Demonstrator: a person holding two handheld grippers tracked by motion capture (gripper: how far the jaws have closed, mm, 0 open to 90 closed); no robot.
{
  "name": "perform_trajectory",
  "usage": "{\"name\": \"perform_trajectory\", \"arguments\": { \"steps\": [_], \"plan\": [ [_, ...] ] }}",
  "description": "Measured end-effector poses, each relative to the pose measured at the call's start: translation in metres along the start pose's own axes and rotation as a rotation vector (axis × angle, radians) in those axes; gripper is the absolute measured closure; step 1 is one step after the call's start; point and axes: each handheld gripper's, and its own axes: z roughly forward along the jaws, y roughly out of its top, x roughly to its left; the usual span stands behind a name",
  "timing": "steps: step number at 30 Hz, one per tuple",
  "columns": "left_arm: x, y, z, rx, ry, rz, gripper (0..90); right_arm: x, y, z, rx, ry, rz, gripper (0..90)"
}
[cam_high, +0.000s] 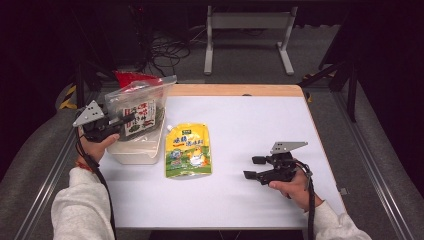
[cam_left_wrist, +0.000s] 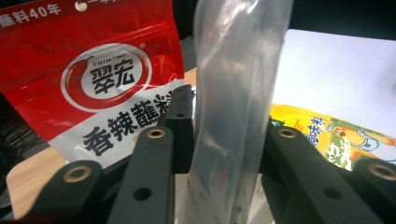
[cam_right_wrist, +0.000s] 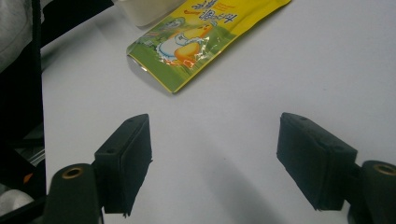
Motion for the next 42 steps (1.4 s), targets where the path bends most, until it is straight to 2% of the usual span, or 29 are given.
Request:
{"name": "perform_trajectory", "arguments": {
  "steps": [3, 4, 6, 9, 12, 13, 14, 15, 16, 17, 19, 22, 24, 26, 29, 31, 32, 37, 42],
  "plan": [
    [-0.002, 0.001, 0.000, 0.020, 0.028, -0.001, 65.0, 0.000, 0.000, 0.000, 0.002, -0.001, -0.001, 26.1],
    [-0.002, 0.001, -0.001, 0.020, 0.026, -0.005, 61.8, 0.000, 0.000, 0.000, 0.001, 0.002, -0.001, 26.1],
    [-0.002, 0.000, -0.004, 0.028, 0.035, 0.000, 63.2, 0.000, 0.001, 0.000, 0.001, 0.003, -0.003, 26.1],
    [-0.001, -0.003, -0.009, 0.028, 0.046, -0.016, 61.7, 0.000, 0.001, 0.001, 0.004, 0.008, -0.004, 26.1],
    [0.000, -0.005, -0.013, 0.039, 0.069, -0.015, 56.2, 0.000, 0.001, 0.003, 0.011, 0.008, -0.008, 26.1],
    [0.000, -0.006, -0.014, 0.037, 0.075, -0.030, 56.2, 0.000, 0.001, 0.003, 0.011, 0.008, -0.008, 26.1],
    [0.001, -0.007, -0.016, 0.036, 0.060, -0.033, 55.3, 0.000, 0.001, 0.004, 0.011, 0.011, -0.009, 26.1],
    [0.000, -0.008, -0.017, 0.034, 0.045, -0.022, 63.0, 0.000, 0.001, 0.004, 0.012, 0.011, -0.009, 26.1],
    [-0.001, -0.008, -0.018, 0.034, 0.052, -0.019, 65.4, 0.001, 0.001, 0.005, 0.015, 0.013, -0.010, 26.0],
    [-0.002, -0.009, -0.019, 0.034, 0.040, -0.020, 69.7, 0.001, 0.001, 0.005, 0.016, 0.013, -0.011, 25.9],
    [-0.001, -0.010, -0.019, 0.027, 0.038, -0.025, 71.4, 0.001, 0.001, 0.005, 0.019, 0.014, -0.011, 25.9],
    [-0.002, -0.011, -0.019, 0.026, 0.021, -0.013, 74.3, 0.001, 0.000, 0.006, 0.024, 0.014, -0.009, 26.0],
    [-0.001, -0.013, -0.019, 0.020, 0.024, -0.019, 75.0, 0.001, 0.000, 0.007, 0.026, 0.018, -0.014, 26.0],
    [0.001, -0.017, -0.020, -0.003, 0.022, -0.045, 75.5, 0.002, 0.000, 0.007, 0.028, 0.020, -0.016, 26.0],
    [0.001, -0.023, -0.022, -0.025, 0.014, -0.058, 76.1, 0.002, 0.000, 0.008, 0.033, 0.022, -0.013, 25.9],
    [0.001, -0.023, -0.022, -0.027, 0.020, -0.057, 76.2, 0.002, 0.000, 0.009, 0.035, 0.023, -0.014, 25.9],
    [0.001, -0.024, -0.022, -0.025, 0.008, -0.057, 76.2, 0.002, -0.001, 0.009, 0.035, 0.022, -0.011, 25.9],
    [0.004, -0.032, -0.024, -0.061, 0.008, -0.096, 76.4, 0.002, -0.001, 0.010, 0.040, 0.024, -0.013, 25.9],
    [0.002, -0.040, -0.024, -0.100, -0.005, -0.123, 76.8, 0.002, -0.001, 0.010, 0.042, 0.025, -0.014, 25.9]
  ]
}}
